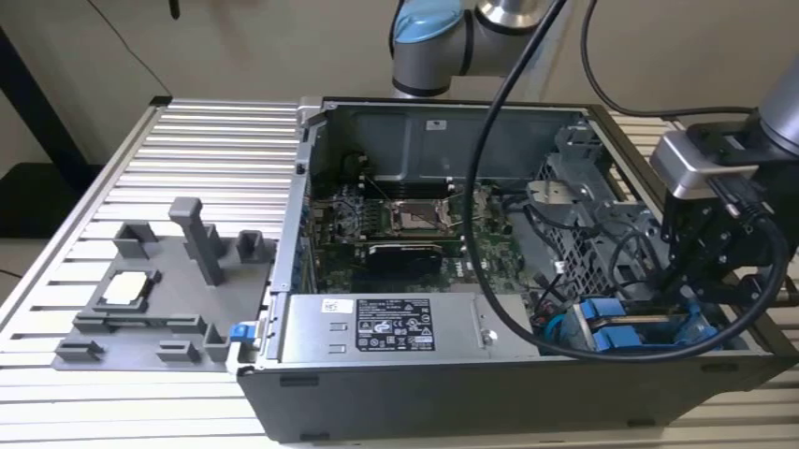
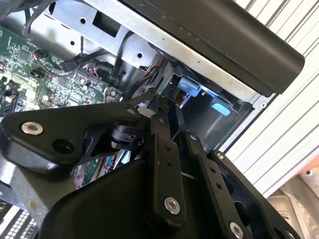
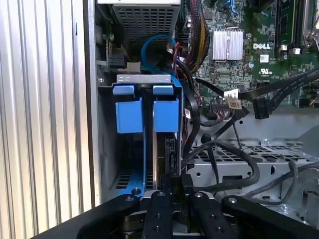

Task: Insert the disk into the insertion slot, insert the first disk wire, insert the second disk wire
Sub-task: 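Insert the first disk wire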

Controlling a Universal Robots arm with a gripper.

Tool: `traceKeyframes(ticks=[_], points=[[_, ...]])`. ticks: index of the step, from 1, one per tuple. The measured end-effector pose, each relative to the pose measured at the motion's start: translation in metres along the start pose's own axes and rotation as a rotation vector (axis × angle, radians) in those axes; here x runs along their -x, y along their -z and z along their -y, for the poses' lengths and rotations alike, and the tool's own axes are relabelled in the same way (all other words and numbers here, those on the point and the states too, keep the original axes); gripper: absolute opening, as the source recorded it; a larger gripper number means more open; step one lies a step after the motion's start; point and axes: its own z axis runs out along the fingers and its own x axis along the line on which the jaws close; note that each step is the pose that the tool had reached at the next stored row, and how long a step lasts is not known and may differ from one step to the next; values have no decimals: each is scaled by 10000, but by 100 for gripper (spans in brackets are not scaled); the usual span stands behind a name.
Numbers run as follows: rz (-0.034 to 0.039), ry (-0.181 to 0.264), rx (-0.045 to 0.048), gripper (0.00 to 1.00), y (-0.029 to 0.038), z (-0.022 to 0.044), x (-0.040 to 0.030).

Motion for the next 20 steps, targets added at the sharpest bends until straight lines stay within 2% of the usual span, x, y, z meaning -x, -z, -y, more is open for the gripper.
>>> traceKeyframes(ticks=[12, 17, 20], points=[[-13, -8, 0, 19, -28, 1, -13], [-35, -21, -1, 19, -93, -2, -16], [-9, -24, 1, 19, -129, -7, -16]])
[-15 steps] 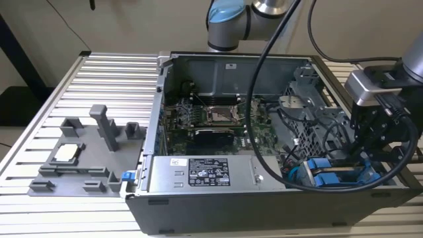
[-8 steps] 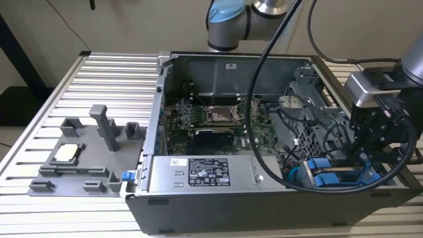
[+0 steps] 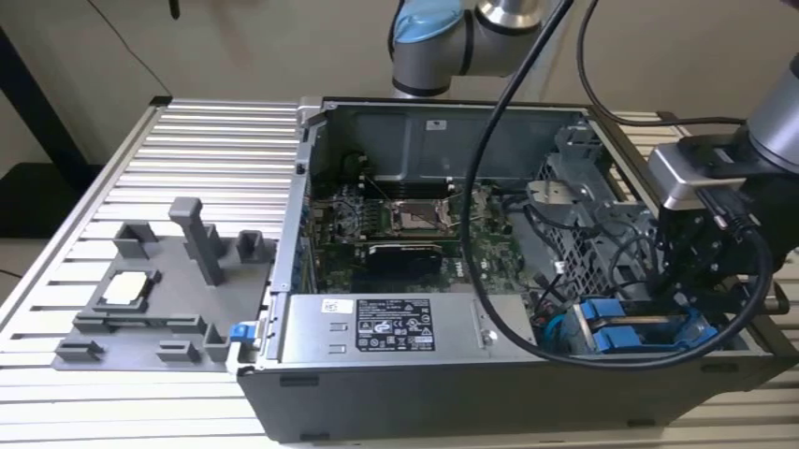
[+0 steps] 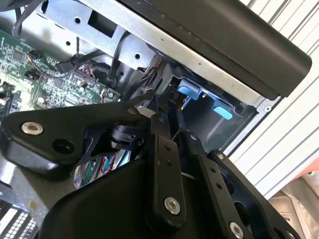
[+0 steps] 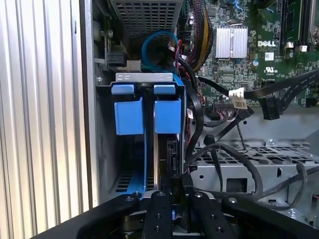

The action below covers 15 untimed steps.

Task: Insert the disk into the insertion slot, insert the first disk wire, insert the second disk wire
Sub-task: 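Insert the first disk wire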

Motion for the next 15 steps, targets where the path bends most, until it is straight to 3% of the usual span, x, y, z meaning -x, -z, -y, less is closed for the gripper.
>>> traceKeyframes(ticks=[2, 3, 13, 15], points=[[25, 0, 0, 20, 25, -1, 0], [26, 0, 0, 26, 70, 1, 2], [5, 1, -1, 26, 531, -1, 18], [-6, 2, -1, 26, 574, -3, 24]])
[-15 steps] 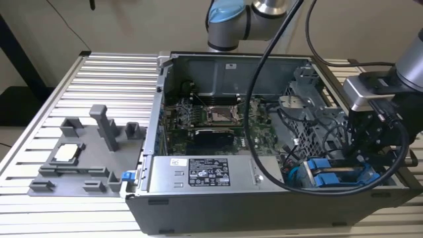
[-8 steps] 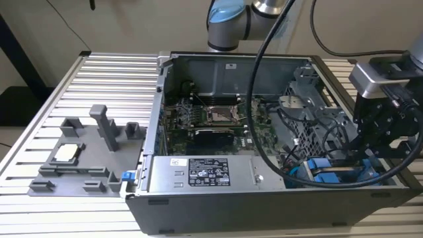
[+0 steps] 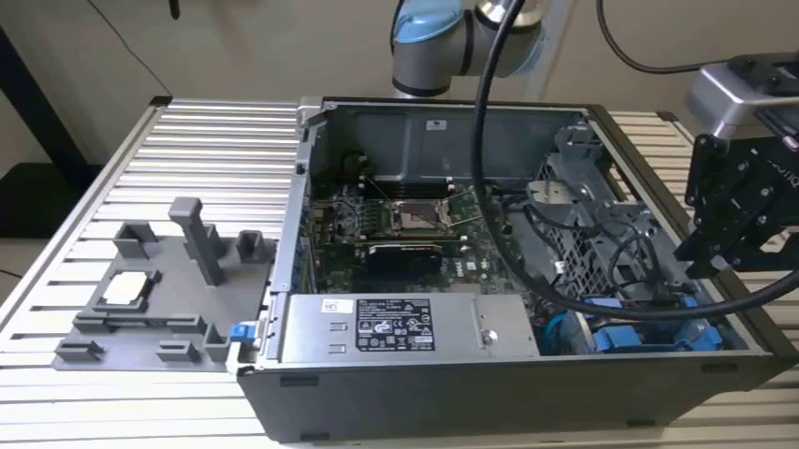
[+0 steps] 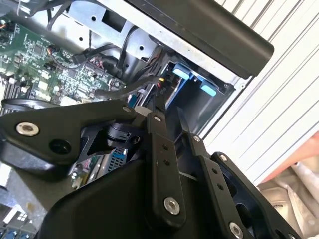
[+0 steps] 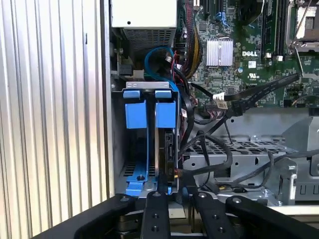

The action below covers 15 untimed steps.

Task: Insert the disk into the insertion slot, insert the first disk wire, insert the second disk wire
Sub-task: 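Insert the first disk wire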

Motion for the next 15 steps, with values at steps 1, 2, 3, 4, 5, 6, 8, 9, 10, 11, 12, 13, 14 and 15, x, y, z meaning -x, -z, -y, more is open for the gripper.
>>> traceKeyframes(ticks=[1, 2, 3, 4, 5, 6, 8, 9, 10, 11, 12, 13, 14, 15], points=[[0, 0, 0, 26, 0, 0, 0], [-1, 0, 0, 26, 0, 0, 0], [-1, 0, 0, 26, 0, -1, 0], [-2, 0, -1, 26, 0, -1, 3], [-4, -3, -1, 26, 0, -10, 18], [-4, -2, -1, 26, -1, -23, 44], [-2, 0, -1, 26, -4, -66, 95], [-2, -1, -2, 26, -5, -93, 122], [-3, -1, -2, 26, -5, -121, 147], [-2, -1, -3, 26, -6, -148, 172], [-2, -2, -3, 26, -7, -177, 196], [-2, -1, -4, 26, -7, -206, 219], [-3, 0, -4, 26, -7, -238, 237], [0, 0, -4, 26, -7, -271, 252]])
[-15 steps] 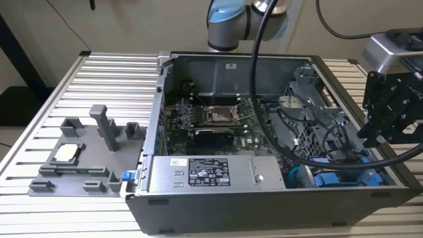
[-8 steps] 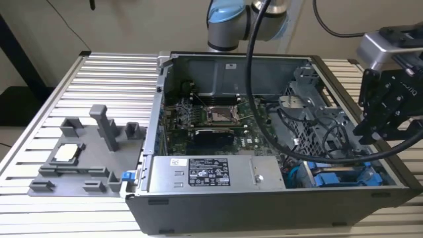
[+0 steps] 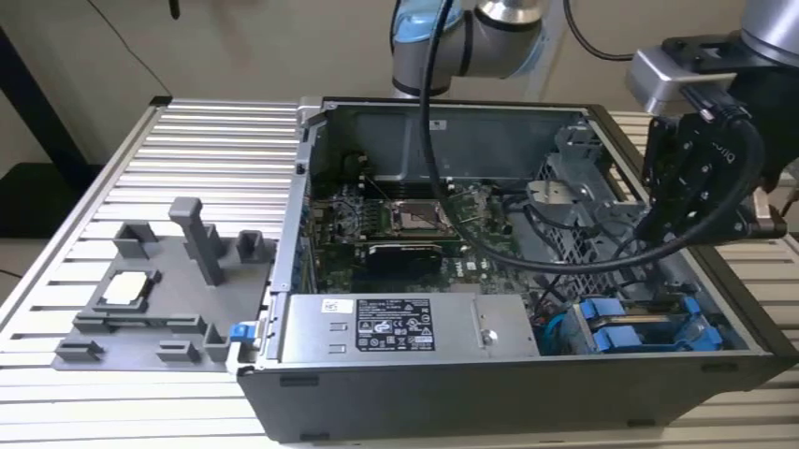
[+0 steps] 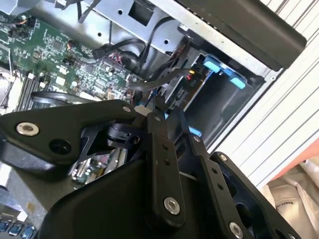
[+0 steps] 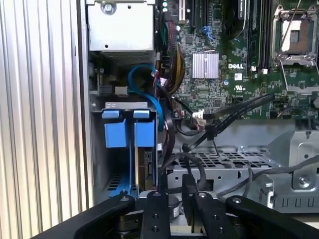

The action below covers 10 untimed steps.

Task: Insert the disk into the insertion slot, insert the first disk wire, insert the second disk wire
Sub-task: 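Insert the first disk wire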

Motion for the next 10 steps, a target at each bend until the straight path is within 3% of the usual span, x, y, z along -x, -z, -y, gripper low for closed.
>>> traceKeyframes(ticks=[3, 5, 7, 10], points=[[14, -1, 0, 26, 2, -128, 37], [106, -5, 2, 26, 5, -208, 42], [355, -14, 4, 26, 5, -289, 41], [871, -31, 10, 26, 8, -363, 40]])
